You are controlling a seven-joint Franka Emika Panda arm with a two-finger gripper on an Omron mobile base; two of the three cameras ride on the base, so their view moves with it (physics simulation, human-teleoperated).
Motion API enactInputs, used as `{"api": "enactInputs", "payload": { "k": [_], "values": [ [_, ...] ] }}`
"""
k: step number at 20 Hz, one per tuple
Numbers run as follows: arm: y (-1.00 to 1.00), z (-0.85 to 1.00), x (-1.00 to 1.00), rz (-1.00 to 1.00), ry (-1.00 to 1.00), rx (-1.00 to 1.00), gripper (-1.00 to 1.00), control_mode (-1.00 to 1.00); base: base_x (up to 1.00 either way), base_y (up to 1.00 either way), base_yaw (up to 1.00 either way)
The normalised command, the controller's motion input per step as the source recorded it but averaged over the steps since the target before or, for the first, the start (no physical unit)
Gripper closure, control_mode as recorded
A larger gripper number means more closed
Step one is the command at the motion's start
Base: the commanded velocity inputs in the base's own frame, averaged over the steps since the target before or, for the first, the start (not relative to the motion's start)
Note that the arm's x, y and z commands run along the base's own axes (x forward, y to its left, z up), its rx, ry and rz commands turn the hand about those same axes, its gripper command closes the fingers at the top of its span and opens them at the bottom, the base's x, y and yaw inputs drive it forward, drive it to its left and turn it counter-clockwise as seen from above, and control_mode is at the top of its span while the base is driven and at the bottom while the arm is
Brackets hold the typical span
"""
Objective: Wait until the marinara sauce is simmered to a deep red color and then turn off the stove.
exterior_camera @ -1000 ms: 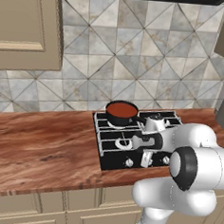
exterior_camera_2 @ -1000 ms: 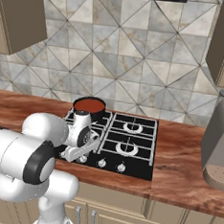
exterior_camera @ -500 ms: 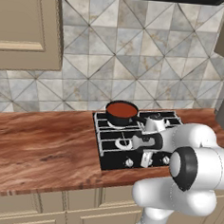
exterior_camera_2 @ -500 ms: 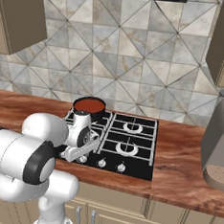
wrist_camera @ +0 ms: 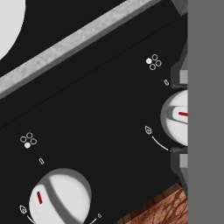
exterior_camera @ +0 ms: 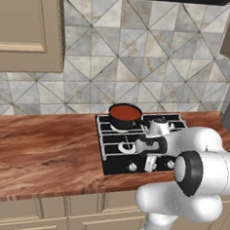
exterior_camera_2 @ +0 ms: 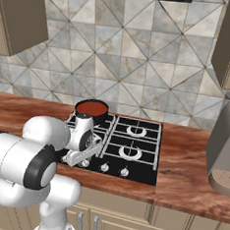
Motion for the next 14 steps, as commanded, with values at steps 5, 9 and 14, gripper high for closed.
{"api": "enactInputs", "payload": {
  "k": [5, 9, 14],
  "values": [
    [0.0, 0.0, 0.0, 0.0, 0.0, 0.0, 1.0, -1.0, 0.0, 0.0, 0.0],
    [0.0, 0.0, 0.0, 0.0, 0.0, 0.0, 1.0, -1.0, 0.0, 0.0, 0.0],
    [0.0, 0.0, 0.0, 0.0, 0.0, 0.0, 1.0, -1.0, 0.0, 0.0, 0.0]
  ]
}}
